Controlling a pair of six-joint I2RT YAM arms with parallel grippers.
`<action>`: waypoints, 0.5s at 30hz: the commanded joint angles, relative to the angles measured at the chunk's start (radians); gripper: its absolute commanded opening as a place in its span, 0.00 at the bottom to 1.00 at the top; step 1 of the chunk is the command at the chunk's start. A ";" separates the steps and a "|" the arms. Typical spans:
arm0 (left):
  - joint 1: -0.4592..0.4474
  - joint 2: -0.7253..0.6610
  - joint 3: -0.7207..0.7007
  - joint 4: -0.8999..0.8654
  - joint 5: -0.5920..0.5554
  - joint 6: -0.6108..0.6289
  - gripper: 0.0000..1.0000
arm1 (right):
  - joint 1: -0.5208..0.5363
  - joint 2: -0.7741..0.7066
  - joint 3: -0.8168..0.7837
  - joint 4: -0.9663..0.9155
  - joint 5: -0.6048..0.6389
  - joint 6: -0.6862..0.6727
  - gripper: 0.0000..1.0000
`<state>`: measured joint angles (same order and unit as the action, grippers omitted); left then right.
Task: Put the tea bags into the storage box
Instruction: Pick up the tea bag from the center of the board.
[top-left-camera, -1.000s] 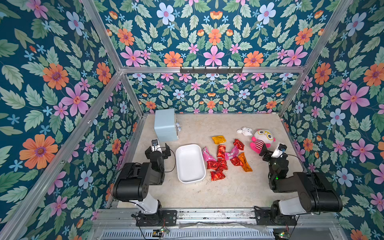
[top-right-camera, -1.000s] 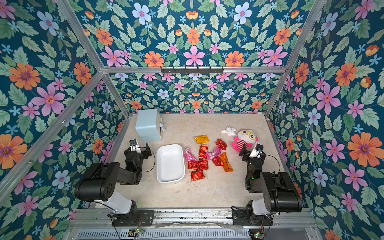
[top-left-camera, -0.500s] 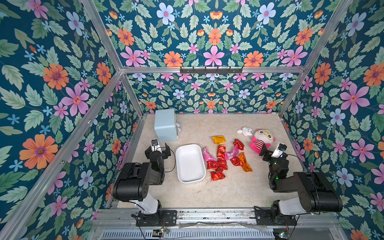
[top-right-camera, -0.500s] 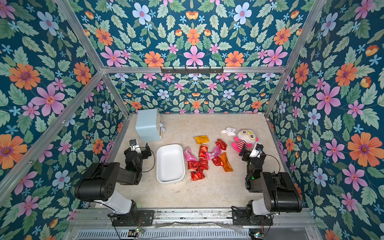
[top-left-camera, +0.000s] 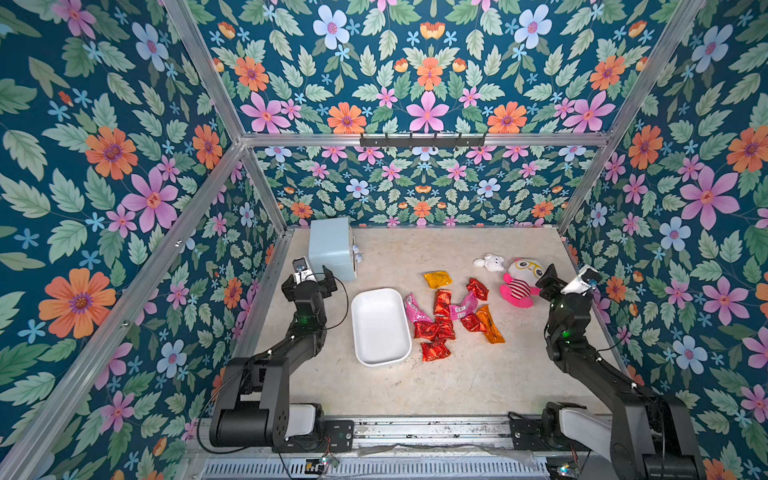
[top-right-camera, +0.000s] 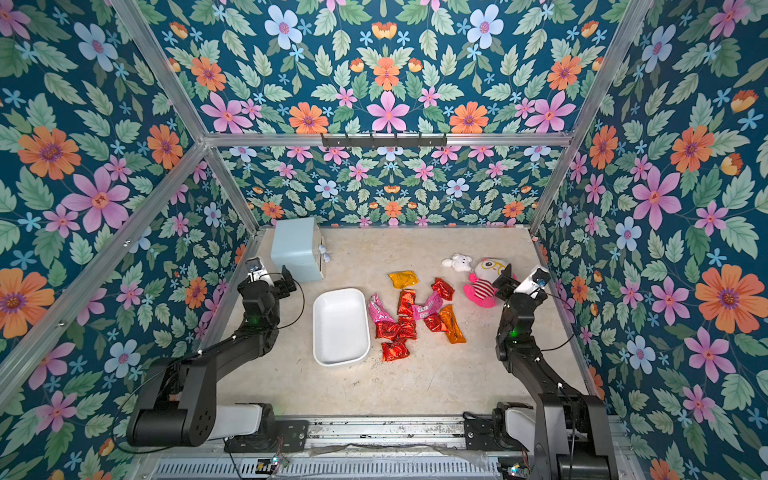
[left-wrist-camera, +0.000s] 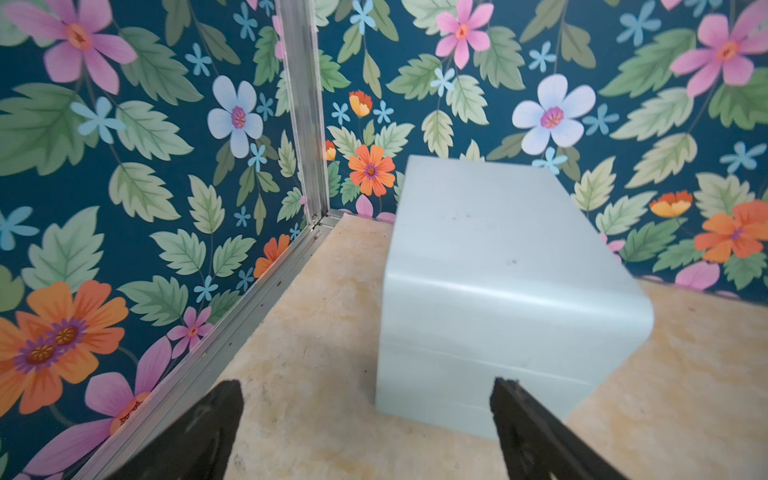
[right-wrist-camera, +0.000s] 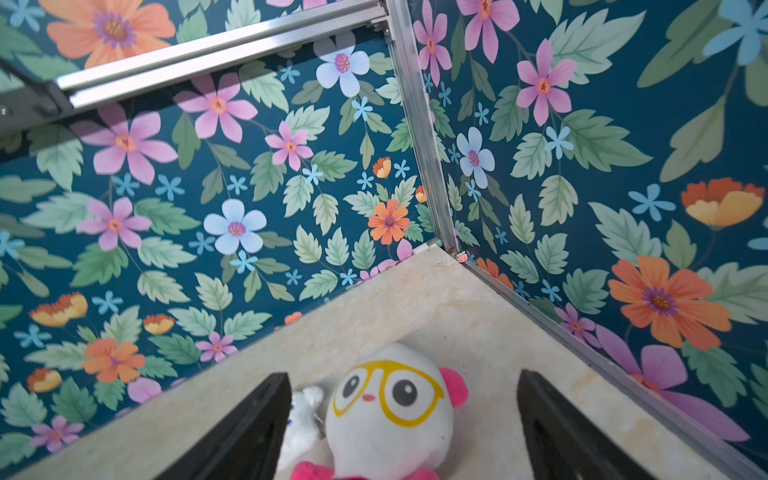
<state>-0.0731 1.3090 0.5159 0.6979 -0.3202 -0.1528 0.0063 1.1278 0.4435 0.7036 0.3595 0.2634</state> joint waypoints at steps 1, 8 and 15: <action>-0.009 -0.049 0.041 -0.304 -0.024 -0.213 0.99 | 0.001 0.017 0.106 -0.434 -0.068 0.214 0.82; -0.142 -0.141 0.003 -0.499 0.002 -0.445 0.99 | 0.138 0.178 0.304 -0.742 -0.344 0.300 0.62; -0.276 -0.201 -0.056 -0.567 0.038 -0.591 0.99 | 0.399 0.344 0.407 -0.799 -0.359 0.358 0.57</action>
<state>-0.3290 1.1179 0.4736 0.1883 -0.3035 -0.6434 0.3542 1.4254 0.8200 -0.0250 0.0219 0.5690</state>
